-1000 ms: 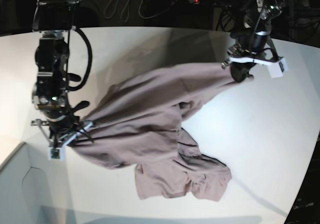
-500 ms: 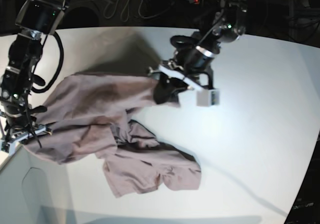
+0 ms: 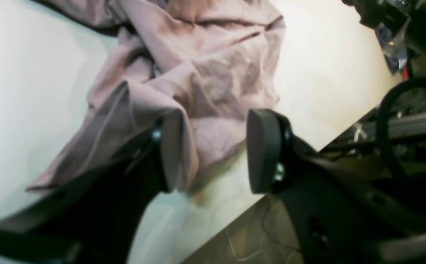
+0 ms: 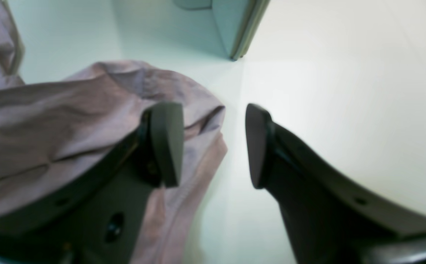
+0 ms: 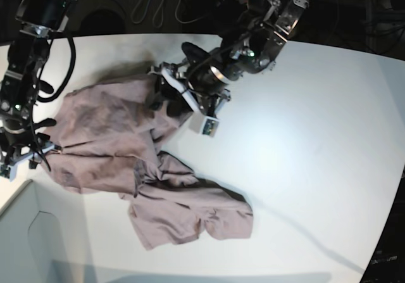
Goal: Layout the t-shirt on the table in an organized manner, then fold the t-shirt properly
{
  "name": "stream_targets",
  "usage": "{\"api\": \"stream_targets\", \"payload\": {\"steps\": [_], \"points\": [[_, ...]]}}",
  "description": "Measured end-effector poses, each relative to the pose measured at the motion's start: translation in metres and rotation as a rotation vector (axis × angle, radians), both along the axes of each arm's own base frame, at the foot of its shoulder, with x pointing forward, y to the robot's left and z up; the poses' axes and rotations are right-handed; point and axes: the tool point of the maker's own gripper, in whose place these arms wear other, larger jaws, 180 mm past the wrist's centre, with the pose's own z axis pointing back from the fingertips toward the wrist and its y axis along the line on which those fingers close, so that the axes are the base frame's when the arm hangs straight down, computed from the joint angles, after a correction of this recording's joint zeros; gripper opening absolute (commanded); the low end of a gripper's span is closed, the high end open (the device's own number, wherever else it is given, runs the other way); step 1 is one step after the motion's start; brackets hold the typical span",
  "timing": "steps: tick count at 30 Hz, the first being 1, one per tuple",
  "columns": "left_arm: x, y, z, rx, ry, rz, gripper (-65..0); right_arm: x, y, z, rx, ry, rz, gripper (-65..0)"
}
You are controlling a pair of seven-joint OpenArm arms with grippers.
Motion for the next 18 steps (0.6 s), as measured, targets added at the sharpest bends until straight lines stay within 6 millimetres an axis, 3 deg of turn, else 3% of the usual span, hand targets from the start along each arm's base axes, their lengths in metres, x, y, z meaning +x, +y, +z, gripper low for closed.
{"api": "stream_targets", "payload": {"steps": [5, 8, 11, 15, 18], "points": [[-0.002, 0.002, 0.028, -0.007, -0.087, -0.048, -34.8, -0.011, 0.018, 0.009, -0.003, -0.028, 0.016, -33.1], [-0.001, 0.010, 0.047, -0.009, -0.147, -0.059, -34.7, -0.011, 0.052, 0.012, 0.022, -0.053, 0.087, -32.4], [0.000, 0.024, 0.052, 0.023, -0.181, -0.067, -34.7, -0.016, 0.085, -0.001, 0.038, -0.012, 0.167, -32.4], [0.026, 0.066, 0.053, 0.081, -0.207, 0.034, -34.7, -0.014, 0.141, -0.013, 0.077, 0.017, 0.308, -32.7], [0.058, 0.117, 0.065, 0.110, -0.248, 0.192, -34.7, -0.009, 0.179, -0.019, 0.083, 0.030, 0.412, -32.4]]}}
